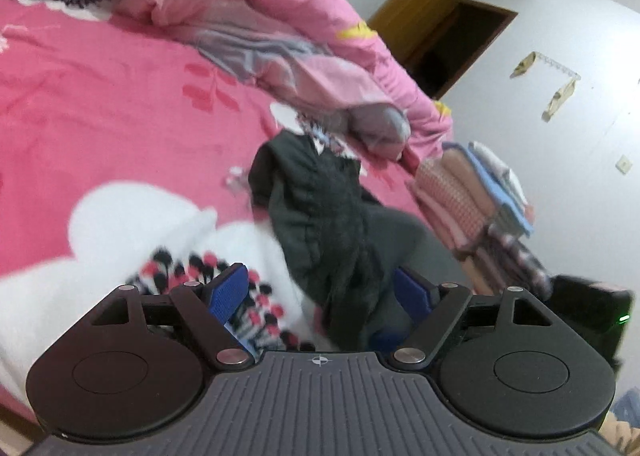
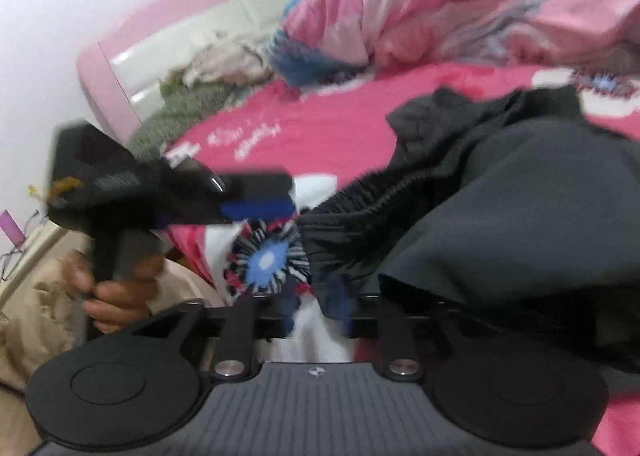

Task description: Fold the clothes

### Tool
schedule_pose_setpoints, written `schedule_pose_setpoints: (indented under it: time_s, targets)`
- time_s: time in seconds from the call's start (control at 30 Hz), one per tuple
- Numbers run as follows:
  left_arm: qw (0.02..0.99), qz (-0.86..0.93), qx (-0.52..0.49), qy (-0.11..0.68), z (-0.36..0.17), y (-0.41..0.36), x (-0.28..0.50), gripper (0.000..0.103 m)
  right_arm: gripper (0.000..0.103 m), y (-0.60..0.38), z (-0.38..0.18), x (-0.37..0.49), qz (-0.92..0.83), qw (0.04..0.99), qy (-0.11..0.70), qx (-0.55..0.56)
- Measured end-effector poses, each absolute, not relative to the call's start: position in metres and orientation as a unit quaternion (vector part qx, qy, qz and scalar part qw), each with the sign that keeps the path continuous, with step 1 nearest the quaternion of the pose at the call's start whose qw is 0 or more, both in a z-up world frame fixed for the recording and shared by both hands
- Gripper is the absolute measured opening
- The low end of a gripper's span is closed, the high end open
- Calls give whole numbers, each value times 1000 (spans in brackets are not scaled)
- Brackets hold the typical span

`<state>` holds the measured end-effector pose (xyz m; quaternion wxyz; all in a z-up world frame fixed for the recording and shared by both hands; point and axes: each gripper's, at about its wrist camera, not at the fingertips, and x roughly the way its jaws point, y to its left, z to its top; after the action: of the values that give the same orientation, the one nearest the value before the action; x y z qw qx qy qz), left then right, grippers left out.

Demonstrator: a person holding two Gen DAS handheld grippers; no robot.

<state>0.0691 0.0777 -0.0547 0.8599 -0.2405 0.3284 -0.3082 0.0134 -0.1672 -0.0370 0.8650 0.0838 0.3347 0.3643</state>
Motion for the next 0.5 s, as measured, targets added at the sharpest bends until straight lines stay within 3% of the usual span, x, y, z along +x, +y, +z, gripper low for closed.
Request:
schedule_pose_setpoints:
  time_s: [0.37, 0.5]
  targets:
    - [864, -290, -223, 347, -69, 42, 53, 80, 44, -296, -30, -6, 236, 903, 242, 265]
    - [877, -261, -214, 343, -70, 30, 56, 74, 42, -291, -38, 13, 204, 914, 240, 255]
